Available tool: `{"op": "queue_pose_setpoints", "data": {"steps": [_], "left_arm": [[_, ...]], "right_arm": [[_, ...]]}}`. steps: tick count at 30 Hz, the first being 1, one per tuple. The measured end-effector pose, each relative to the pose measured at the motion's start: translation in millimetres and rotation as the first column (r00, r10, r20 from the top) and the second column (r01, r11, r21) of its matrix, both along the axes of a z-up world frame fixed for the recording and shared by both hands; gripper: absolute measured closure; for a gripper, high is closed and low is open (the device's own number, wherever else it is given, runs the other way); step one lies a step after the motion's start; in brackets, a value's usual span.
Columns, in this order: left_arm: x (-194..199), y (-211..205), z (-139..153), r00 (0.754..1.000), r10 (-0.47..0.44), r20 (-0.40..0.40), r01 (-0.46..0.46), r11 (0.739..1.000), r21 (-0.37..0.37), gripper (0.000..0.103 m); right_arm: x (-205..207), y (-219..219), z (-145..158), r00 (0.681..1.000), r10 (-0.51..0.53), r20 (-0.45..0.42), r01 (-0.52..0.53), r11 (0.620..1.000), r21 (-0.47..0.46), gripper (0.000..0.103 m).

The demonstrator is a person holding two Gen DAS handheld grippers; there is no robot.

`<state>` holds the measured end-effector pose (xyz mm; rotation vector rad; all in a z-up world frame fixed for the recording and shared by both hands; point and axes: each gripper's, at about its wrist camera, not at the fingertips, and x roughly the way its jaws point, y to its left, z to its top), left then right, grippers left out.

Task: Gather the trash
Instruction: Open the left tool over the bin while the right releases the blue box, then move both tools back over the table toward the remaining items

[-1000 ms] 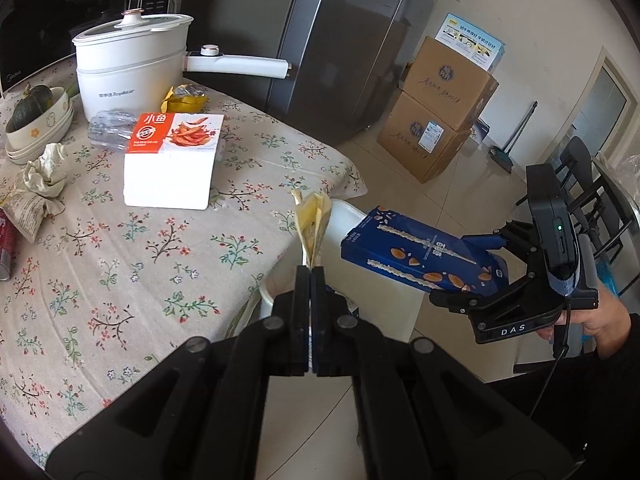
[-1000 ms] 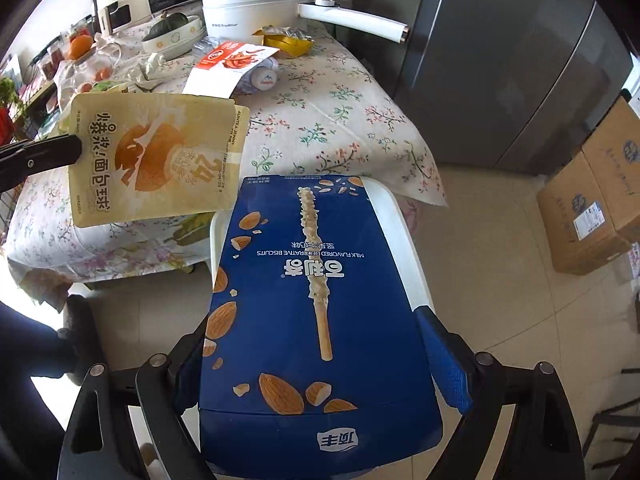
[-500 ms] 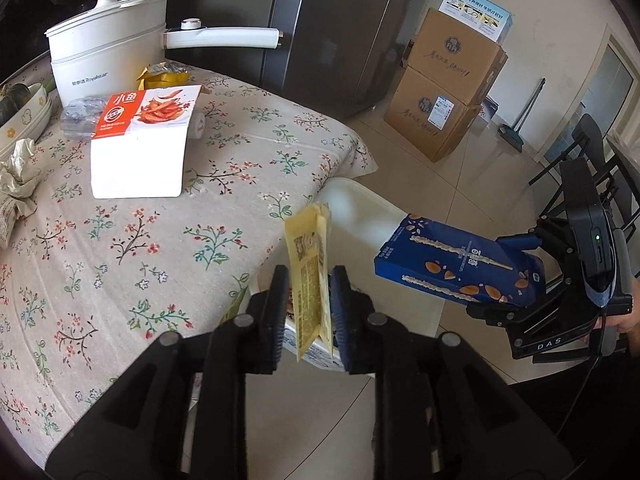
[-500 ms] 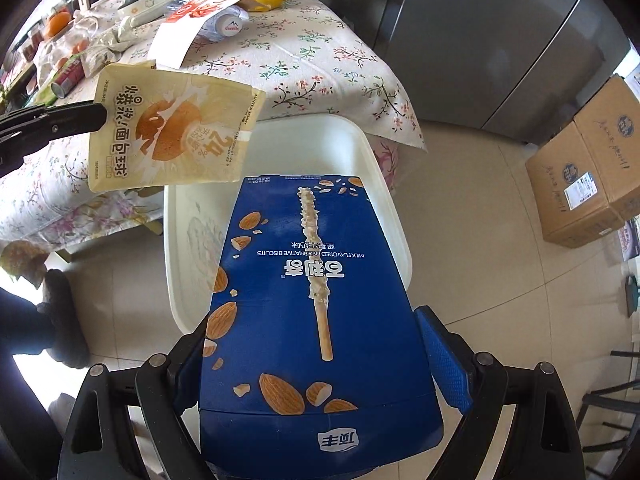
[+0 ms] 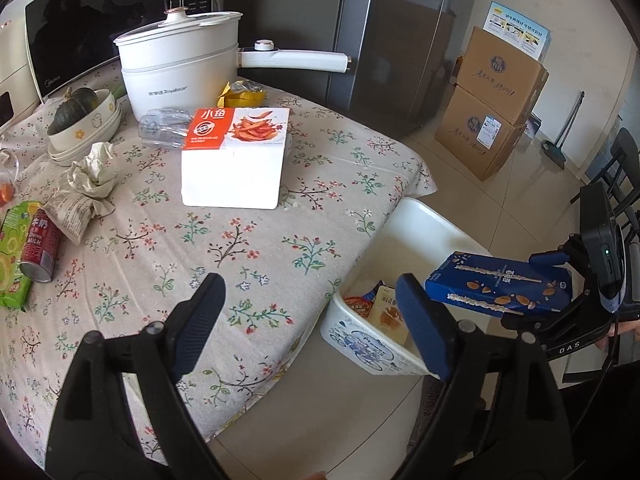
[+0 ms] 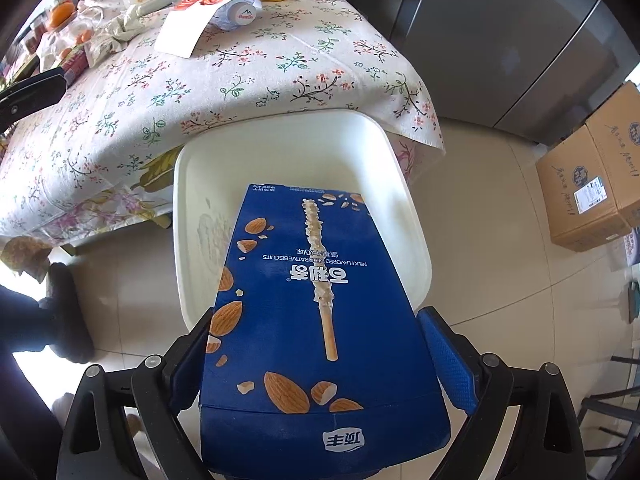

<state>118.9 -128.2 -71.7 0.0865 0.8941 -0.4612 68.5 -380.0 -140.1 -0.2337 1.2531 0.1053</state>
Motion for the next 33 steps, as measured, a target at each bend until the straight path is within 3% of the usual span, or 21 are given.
{"op": "queue_pose_setpoints", "data": {"steps": [19,33], "left_arm": [[10,49,6,0.995,0.102,0.011,-0.102,0.995,0.021,0.009],[21,105,3,0.977,0.214,0.018,-0.215,0.975,0.057,0.009]], "right_arm": [[18,27,13,0.999,0.018,0.041,-0.017,1.000,-0.016,0.002],[52,77,31,0.992,0.038,0.117,-0.037,0.999,-0.016,0.002]]}}
